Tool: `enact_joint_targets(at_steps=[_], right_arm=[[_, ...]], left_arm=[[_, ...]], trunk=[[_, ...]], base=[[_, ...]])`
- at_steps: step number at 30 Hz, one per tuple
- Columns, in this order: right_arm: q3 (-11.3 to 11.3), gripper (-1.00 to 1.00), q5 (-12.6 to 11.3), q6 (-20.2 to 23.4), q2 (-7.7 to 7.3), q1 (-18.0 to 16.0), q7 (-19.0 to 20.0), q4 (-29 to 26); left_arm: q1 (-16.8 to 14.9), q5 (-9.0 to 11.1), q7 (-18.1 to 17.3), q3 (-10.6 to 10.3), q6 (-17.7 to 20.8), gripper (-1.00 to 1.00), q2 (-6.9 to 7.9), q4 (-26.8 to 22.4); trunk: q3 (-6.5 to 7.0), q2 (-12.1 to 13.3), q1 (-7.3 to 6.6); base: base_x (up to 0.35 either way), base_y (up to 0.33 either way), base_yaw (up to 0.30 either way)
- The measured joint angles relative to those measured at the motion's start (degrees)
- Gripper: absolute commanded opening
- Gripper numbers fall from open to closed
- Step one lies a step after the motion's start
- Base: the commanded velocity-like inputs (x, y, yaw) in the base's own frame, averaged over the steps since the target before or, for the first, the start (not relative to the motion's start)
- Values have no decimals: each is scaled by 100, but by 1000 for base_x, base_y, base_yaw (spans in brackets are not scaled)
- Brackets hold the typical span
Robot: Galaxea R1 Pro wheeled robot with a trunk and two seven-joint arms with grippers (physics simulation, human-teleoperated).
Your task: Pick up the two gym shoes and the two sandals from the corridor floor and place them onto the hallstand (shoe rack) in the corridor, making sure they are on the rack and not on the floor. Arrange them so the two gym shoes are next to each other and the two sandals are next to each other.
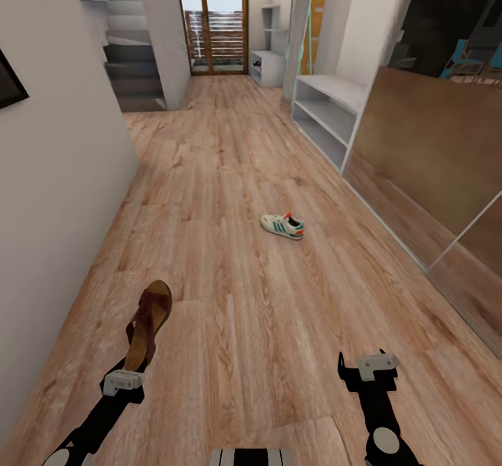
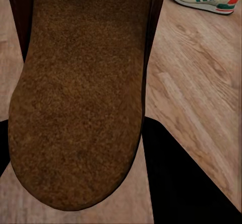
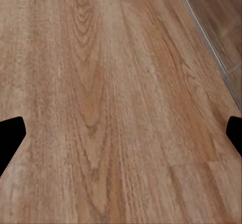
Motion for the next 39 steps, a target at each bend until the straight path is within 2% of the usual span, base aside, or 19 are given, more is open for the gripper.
enact_joint_targets(at_steps=[3,10,29,39], right_arm=[[-6,100,24,-10,175,0,-15,19],[-2,100,56,-17,374,0,-18,43],[-3,100,64,-35,416,15,-27,49],[-8,100,66,-34,412,17,-36,47]], left_arm=[[0,0,1,1,-7,-100,-4,1],[1,1,-1,0,-16,-100,-9,-2],[2,18,6,5,-20,-100,-7,-3],[1,9,10,8,-22,-100,-3,-1]], trunk=[[0,0,0],[6,0,2],[150,0,2],[239,0,0]], base=[[232,-246,0],[127,-135,0],[19,-17,0],[178,-158,0]])
